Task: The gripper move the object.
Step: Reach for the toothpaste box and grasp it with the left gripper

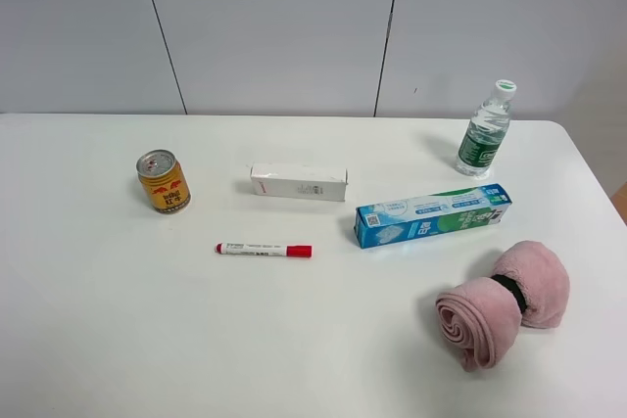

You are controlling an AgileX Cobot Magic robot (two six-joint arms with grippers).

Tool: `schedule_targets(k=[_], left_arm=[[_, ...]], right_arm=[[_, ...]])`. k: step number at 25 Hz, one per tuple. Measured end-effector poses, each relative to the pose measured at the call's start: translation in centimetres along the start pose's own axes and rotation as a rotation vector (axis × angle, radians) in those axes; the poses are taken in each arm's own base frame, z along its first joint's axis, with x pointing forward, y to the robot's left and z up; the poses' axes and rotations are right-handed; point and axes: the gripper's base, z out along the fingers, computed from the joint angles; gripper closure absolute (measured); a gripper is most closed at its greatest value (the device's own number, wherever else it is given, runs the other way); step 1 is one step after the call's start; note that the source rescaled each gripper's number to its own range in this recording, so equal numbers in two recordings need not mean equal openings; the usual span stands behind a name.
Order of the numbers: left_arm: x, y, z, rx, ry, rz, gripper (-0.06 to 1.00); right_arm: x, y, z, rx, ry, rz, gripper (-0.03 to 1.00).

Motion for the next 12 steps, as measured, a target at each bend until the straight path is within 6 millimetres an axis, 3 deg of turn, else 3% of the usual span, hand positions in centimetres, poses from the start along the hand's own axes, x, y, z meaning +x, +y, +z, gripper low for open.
schedule_targets(k=[5, 12], left_arm=[[-2.1, -0.1, 0.8, 0.019, 0.104, 0.016, -0.06], [-9.7, -0.5, 3.2, 0.096, 0.233, 0.142, -0.06]], right_arm=[[0.0, 0.0, 0.0, 0.000, 0.000, 0.000, -0.03], [0.0, 0.0, 0.0, 0.000, 0.000, 0.000, -0.03]])
